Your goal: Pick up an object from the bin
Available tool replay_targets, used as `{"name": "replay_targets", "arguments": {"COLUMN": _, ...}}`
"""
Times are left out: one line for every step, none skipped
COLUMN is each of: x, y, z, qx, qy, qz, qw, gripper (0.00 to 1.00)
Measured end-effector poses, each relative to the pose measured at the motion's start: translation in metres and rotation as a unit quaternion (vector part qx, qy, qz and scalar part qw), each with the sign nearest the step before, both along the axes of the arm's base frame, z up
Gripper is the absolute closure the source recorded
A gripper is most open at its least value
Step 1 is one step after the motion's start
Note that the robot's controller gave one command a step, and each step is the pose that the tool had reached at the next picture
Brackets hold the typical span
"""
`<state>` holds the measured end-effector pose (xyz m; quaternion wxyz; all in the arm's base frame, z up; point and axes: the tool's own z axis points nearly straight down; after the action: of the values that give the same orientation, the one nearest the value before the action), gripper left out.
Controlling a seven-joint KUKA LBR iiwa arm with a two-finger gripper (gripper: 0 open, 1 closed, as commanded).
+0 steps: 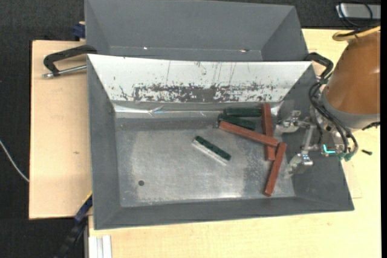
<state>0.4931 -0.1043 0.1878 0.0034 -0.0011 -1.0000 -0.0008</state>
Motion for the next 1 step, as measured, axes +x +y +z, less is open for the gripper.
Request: {"name": "replay_targets", "arguments": {"x": 0.0019, "y": 0.0005, "z": 0.0039, "qx": -0.001, "qy": -0.0042, "qz": 0.001, "qw": 1.0000, "gripper": 0.00}}
